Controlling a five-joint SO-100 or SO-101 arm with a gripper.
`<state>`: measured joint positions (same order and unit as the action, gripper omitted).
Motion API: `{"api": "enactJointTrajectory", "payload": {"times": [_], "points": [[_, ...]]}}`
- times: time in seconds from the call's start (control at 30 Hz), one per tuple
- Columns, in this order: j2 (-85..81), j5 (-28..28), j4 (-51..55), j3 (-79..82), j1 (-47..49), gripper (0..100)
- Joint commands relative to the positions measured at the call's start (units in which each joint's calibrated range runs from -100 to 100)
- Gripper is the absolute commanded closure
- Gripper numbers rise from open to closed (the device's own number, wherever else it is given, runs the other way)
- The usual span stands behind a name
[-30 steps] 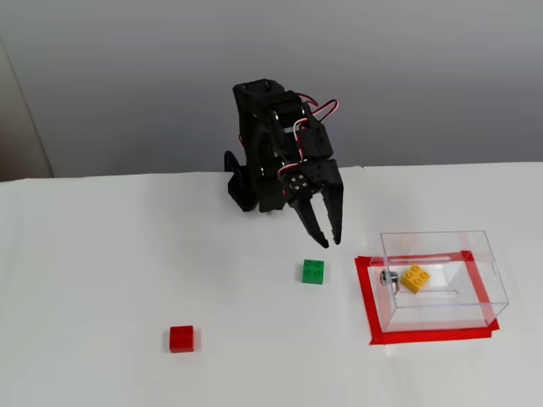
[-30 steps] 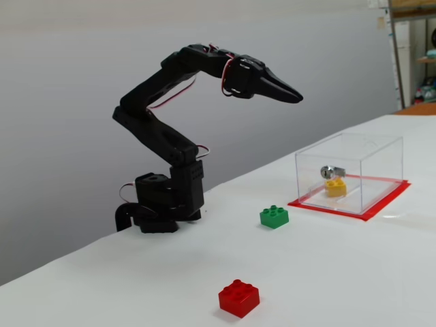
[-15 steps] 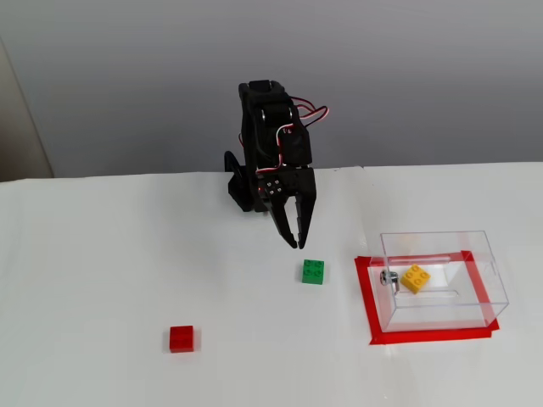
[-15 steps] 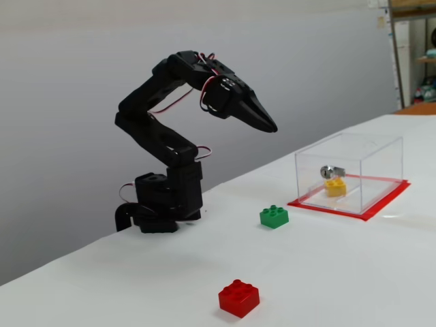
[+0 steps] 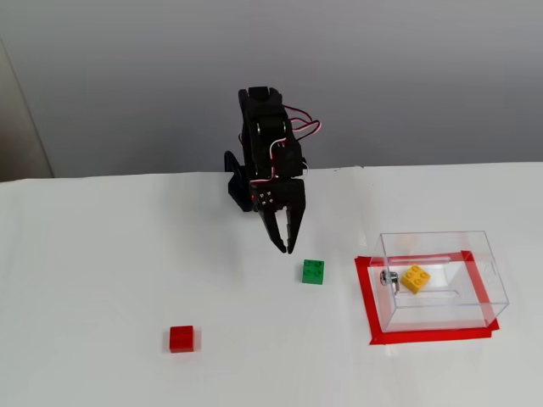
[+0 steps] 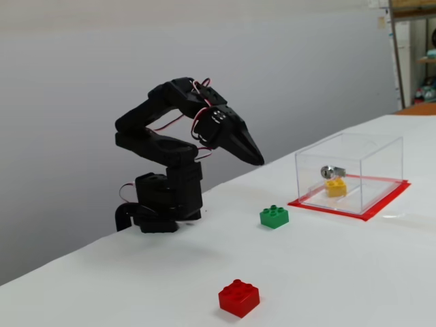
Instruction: Pick the yellow lego brick and place it into the transparent box
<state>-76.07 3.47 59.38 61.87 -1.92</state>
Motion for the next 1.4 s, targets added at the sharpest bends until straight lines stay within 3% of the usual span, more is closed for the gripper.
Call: {"api": "enactJointTrajectory", "payload": {"times": [0.0,0.7,1.37], "points": [[-2.46,-0.02,-0.38,3.95,-0.26,99],[-23.51,-0.18,-0.03,26.92,-4.55,99],[-23.68,-0.28,-4.12,35.69,-4.55,99]]}}
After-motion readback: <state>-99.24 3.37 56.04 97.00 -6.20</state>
